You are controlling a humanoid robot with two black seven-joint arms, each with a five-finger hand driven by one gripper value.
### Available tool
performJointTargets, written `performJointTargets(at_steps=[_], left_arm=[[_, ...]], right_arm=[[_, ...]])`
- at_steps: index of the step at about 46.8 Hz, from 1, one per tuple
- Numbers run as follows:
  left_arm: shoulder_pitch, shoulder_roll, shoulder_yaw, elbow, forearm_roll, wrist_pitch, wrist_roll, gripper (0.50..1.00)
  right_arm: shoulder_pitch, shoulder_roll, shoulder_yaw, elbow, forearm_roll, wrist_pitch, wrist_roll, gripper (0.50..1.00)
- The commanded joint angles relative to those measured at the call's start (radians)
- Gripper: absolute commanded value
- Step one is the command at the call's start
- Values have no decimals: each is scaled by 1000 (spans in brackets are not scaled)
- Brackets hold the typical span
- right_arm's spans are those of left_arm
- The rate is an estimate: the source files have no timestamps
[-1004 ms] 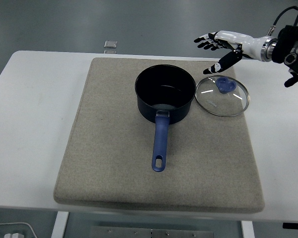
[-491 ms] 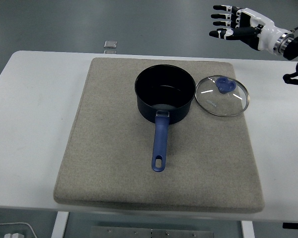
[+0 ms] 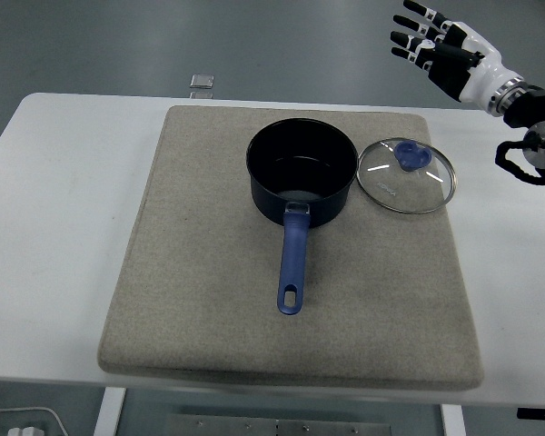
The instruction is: Lift the pot lid and place it to the right of the pot.
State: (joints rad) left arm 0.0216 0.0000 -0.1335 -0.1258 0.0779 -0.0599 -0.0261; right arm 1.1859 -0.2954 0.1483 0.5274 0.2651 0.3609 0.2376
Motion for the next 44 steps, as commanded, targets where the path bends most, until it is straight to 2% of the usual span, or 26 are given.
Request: performJointTargets(at_steps=[1, 12, 20, 44], left_arm=[[0, 0, 0, 0, 0, 0, 0, 1000], [0, 0, 0, 0, 0, 0, 0, 1000], [0, 0, 0, 0, 0, 0, 0, 1000], [1, 0, 0, 0, 0, 0, 0, 1000]], right_arm=[[-12, 10, 2, 0, 37, -14, 0, 915], [-45, 35, 7, -3, 46, -94, 0, 915], [-52, 39, 7, -4, 43, -111, 2, 917], [-51, 38, 7, 2, 25, -99, 11, 921]])
